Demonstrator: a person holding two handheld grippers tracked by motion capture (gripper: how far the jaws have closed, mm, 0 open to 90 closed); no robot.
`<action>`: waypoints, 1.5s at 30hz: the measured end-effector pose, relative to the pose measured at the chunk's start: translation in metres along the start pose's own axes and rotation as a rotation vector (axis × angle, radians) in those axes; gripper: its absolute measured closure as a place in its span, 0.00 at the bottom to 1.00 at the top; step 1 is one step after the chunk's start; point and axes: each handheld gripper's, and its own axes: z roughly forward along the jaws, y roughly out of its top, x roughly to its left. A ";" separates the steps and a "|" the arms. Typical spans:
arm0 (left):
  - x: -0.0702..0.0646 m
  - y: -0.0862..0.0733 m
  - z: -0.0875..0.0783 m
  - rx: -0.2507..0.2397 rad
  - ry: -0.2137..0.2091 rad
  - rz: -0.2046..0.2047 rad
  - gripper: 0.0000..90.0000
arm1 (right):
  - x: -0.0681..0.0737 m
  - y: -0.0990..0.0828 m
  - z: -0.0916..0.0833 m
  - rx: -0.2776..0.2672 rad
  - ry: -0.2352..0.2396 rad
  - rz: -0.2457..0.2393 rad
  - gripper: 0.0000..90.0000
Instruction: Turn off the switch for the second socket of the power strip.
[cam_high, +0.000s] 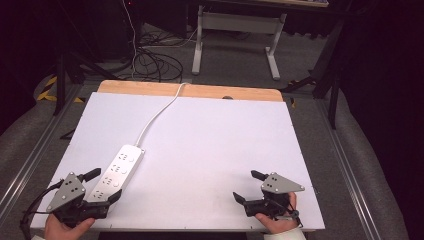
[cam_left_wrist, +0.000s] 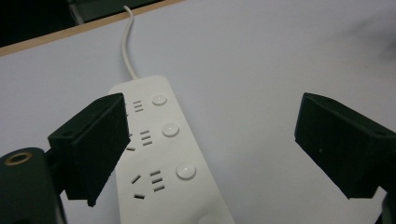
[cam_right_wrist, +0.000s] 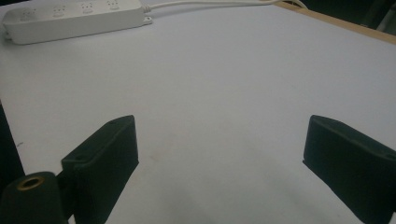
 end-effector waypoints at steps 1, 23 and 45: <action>0.000 0.000 0.000 -0.004 0.000 -0.006 0.12 | 0.000 0.000 0.000 0.000 0.002 0.004 0.12; 0.001 0.008 -0.005 0.055 -0.019 0.004 0.22 | -0.001 -0.001 0.003 0.008 0.009 0.007 0.13; 0.011 0.036 -0.005 0.051 -0.020 -0.033 0.28 | -0.001 -0.001 0.005 0.018 0.018 0.001 0.13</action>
